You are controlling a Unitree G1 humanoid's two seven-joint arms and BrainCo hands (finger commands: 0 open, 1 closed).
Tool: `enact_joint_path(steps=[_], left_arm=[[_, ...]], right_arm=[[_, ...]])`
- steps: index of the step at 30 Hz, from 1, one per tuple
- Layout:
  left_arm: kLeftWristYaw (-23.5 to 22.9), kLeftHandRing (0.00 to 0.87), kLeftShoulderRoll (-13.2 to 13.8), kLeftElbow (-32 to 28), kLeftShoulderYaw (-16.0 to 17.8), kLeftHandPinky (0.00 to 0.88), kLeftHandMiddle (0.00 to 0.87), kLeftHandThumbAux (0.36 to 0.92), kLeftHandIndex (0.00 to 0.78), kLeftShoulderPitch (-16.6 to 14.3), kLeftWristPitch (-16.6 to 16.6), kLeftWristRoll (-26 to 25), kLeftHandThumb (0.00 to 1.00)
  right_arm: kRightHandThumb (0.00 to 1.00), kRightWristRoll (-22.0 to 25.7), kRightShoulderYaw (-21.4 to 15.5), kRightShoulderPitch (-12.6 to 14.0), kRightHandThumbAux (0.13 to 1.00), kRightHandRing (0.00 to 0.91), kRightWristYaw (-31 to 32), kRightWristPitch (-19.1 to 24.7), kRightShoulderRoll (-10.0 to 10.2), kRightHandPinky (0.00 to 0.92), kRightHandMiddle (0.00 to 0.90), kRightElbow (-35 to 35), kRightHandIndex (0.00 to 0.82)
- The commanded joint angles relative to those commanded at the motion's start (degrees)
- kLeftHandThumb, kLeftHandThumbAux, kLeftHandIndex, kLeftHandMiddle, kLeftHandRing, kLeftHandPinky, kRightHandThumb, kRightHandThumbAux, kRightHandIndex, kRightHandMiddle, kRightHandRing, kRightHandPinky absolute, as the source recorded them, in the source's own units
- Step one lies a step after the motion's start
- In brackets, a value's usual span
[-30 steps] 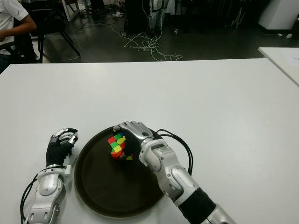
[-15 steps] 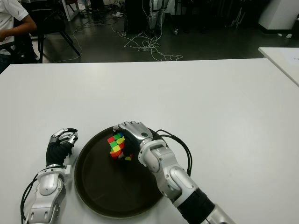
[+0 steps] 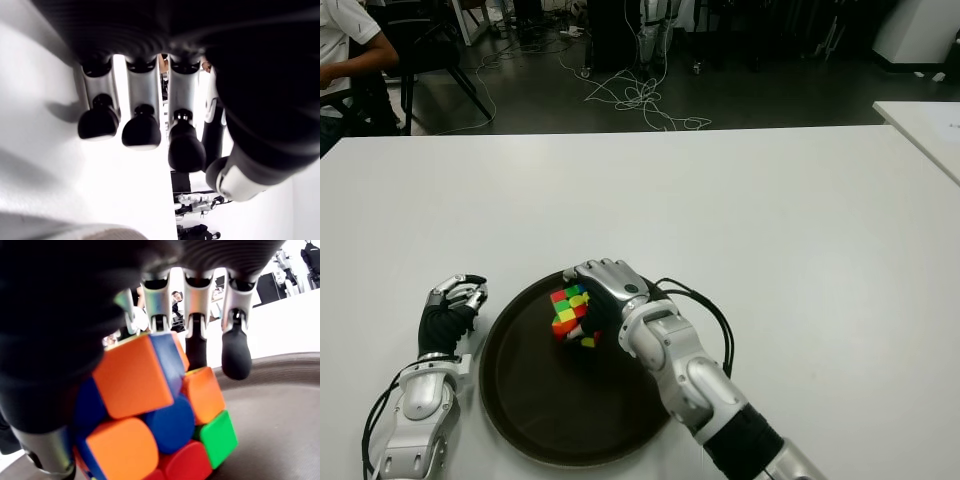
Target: Pick up the Rubik's Cube and put it in the plate
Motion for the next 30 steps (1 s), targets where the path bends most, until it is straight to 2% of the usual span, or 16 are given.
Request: enact_joint_path(steps=[2,3,4,5,6,7,9,11,16,30], left_arm=[[-0.1,0.829,0.0,-0.1,0.0,0.809,0.815,0.706,0.443,0.0,0.1,0.0,0.709],[-0.1,0.829,0.0,-0.1,-0.1,0.809,0.815,0.706,0.443,0.1,0.1,0.1,0.709],[-0.1,0.829,0.1,-0.2,-0.1,0.809,0.815,0.706,0.443,0.1,0.3,0.1,0.71],[-0.1,0.829,0.1,-0.3,-0.1,0.808,0.815,0.706,0.443,0.1,0.4,0.1,0.71],[-0.1,0.829,0.1,-0.4,-0.1,0.808,0.814,0.706,0.443,0.2,0.4,0.1,0.71],[-0.1,0.829,0.1,-0.5,-0.2,0.808,0.813,0.706,0.443,0.2,0.6,0.2,0.71],[-0.2,0.828,0.1,-0.7,-0.2,0.808,0.813,0.705,0.443,0.3,0.7,0.2,0.71],[-0.1,0.828,0.1,-0.8,-0.2,0.808,0.812,0.705,0.443,0.3,0.9,0.3,0.711],[-0.1,0.828,0.1,-1.1,-0.3,0.808,0.812,0.705,0.443,0.4,1.2,0.4,0.711],[0.1,0.828,0.0,-1.6,-0.3,0.806,0.815,0.704,0.443,0.7,1.4,0.3,0.712]], right_arm=[[0.68,2.3,-0.6,-0.2,0.749,0.714,2.4,0.3,0.0,0.669,0.661,-0.2,0.4],[0.678,3.2,-0.9,-0.3,0.75,0.67,3.5,0.6,0.0,0.622,0.602,-0.4,0.398],[0.677,4.5,-1.2,-0.4,0.751,0.654,5.1,1.4,0.0,0.605,0.581,-0.7,0.397],[0.45,5.7,-1.7,-0.4,0.821,0.556,6.7,2.4,0.2,0.499,0.482,-1.1,0.281],[0.288,6.5,-2.0,-0.5,0.858,0.437,7.7,3.2,0.3,0.384,0.379,-1.5,0.203],[0.23,7.4,-2.3,-0.5,0.872,0.395,8.8,4.5,0.6,0.343,0.342,-1.8,0.176],[0.094,8.4,-2.7,-0.6,0.899,0.25,10.2,6.2,0.8,0.234,0.222,-2.4,0.11],[0.048,9.0,-2.8,-0.8,0.911,0.197,10.9,7.0,0.8,0.205,0.179,-2.7,0.088],[0.006,9.4,-2.7,-0.9,0.921,0.15,11.1,7.7,0.4,0.191,0.137,-3.3,0.068],[0.0,9.0,-2.1,-1.2,0.932,0.114,9.6,6.6,-0.7,0.147,0.12,-3.2,0.073]])
